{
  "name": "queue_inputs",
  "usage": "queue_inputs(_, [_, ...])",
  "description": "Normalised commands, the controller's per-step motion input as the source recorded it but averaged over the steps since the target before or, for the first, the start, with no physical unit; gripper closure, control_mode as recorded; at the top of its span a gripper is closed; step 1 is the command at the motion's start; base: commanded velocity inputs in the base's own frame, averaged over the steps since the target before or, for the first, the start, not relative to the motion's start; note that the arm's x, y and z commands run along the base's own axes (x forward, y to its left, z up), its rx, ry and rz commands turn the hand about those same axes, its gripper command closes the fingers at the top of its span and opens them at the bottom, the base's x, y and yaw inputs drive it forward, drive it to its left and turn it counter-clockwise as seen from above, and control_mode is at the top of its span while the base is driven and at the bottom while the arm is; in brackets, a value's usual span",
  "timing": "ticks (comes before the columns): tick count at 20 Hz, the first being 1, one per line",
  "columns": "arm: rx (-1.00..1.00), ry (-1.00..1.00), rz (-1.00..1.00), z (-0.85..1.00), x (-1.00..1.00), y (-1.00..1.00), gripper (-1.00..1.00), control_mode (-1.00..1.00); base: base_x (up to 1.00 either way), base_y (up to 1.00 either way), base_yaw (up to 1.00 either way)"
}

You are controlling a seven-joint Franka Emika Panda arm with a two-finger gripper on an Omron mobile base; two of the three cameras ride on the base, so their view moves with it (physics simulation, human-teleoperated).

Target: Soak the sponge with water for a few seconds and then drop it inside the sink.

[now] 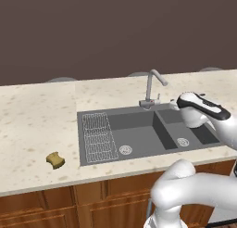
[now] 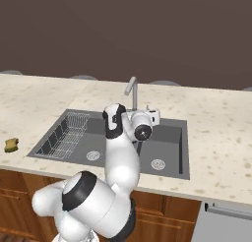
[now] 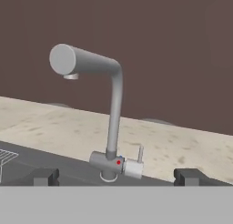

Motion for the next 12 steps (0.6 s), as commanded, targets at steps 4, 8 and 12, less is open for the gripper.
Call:
queue_inputs(4, [0.0, -0.04, 0.0, -0.33, 0.24, 0.0, -1.0, -1.0, 0.0, 0.0, 0.0])
queue_inputs(8, [0.0, -0.01, 0.0, -0.23, 0.3, 0.0, -1.0, -1.0, 0.0, 0.0, 0.0])
queue_inputs(12, [0.0, 0.0, 0.0, -0.17, 0.36, 0.0, -1.0, -1.0, 0.0, 0.0, 0.0])
